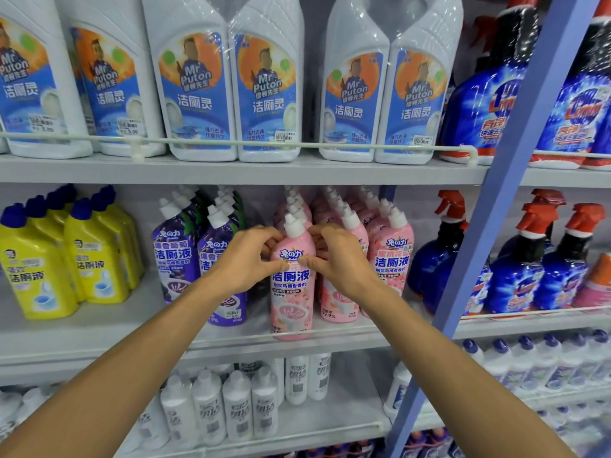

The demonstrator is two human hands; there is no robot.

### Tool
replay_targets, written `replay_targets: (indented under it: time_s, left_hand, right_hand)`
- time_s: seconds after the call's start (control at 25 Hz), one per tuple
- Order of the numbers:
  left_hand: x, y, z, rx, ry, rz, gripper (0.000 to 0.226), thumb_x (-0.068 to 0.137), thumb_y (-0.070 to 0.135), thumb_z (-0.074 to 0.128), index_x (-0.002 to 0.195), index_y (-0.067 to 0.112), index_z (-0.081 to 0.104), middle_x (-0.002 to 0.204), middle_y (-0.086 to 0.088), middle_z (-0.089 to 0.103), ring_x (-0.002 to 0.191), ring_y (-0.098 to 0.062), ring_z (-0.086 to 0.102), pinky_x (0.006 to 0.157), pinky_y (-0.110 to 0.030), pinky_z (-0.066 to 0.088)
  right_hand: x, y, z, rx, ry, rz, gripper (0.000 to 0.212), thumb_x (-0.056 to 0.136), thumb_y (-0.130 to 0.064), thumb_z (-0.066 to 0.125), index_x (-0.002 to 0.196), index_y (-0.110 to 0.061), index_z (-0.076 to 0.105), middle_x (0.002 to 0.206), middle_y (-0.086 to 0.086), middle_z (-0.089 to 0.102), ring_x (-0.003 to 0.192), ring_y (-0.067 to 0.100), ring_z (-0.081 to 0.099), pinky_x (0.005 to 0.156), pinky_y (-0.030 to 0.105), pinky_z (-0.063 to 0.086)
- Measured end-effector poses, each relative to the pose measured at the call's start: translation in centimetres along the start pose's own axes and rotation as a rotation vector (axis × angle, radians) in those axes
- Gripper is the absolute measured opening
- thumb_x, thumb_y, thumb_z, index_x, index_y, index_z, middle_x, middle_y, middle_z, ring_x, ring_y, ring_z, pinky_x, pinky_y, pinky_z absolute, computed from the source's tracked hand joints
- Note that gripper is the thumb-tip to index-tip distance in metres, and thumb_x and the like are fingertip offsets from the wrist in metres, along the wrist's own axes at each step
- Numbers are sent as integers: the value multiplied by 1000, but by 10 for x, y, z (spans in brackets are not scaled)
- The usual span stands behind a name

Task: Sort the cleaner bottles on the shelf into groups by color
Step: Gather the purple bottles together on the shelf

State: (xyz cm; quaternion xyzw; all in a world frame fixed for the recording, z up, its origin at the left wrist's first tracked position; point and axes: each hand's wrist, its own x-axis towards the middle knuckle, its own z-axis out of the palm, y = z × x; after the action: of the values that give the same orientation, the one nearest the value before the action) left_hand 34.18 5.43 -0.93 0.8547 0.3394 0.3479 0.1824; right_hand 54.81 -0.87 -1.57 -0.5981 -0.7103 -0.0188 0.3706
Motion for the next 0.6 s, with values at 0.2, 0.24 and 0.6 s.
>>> replay_targets:
  time_s: [0.2, 0.24, 0.6]
  left_hand:
    - [-5, -5, 5, -19, 22, 16, 50, 78, 22, 87, 122, 13, 66, 106, 1, 65, 89, -12, 67, 76, -36, 62]
    - [-5, -6, 5, -22, 25, 16, 48, 77, 22, 87, 120, 13, 66, 105, 1, 65, 89, -13, 68, 76, -37, 62]
    - [-10, 0, 14, -46, 117, -46, 55, 74, 22, 90, 124, 11, 68, 109, -2, 69, 87, -14, 69, 75, -30, 62]
  right_hand:
    - [-5, -1, 3, 11, 14, 4, 60, 86, -34, 79, 134, -10, 55, 121, 9, 62, 107, 23, 64, 90, 42, 58]
    - [-5, -1, 4, 25, 17, 10, 59, 85, -34, 79, 134, -10, 55, 120, 10, 62, 107, 24, 64, 90, 43, 58]
    - [-6, -5, 0, -8, 25, 22, 61, 85, -31, 80, 136, -7, 57, 118, 12, 65, 102, 26, 66, 89, 43, 58]
